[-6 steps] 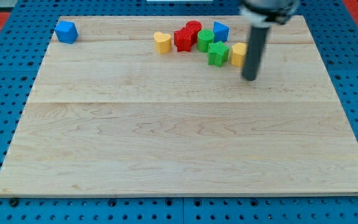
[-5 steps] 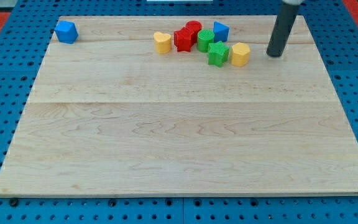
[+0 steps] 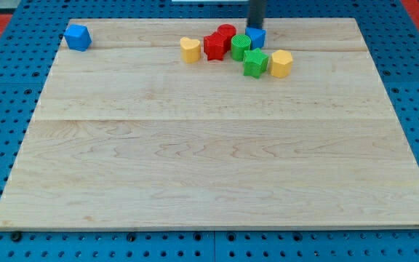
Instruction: Move red circle and red star to the center of the board
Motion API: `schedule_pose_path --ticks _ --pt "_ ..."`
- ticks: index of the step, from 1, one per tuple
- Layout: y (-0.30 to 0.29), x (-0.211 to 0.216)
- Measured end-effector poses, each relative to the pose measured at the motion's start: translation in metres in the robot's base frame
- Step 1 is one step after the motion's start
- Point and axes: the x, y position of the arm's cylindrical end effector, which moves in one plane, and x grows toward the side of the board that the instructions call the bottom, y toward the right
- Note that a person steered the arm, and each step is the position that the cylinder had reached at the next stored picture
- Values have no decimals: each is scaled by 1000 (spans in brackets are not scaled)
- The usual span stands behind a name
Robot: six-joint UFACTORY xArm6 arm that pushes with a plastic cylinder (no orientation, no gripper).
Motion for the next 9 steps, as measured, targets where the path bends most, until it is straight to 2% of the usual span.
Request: schedule_pose_path --ticks 1,2,3,4,5,6,7,8,9 --pt "5 27" --pt "2 -14" --pt "-47 -16" --pt "-75 8" --pt "-85 54" --pt "-94 57" --pt "-87 13" --pt "-106 -4" --pt "-136 50"
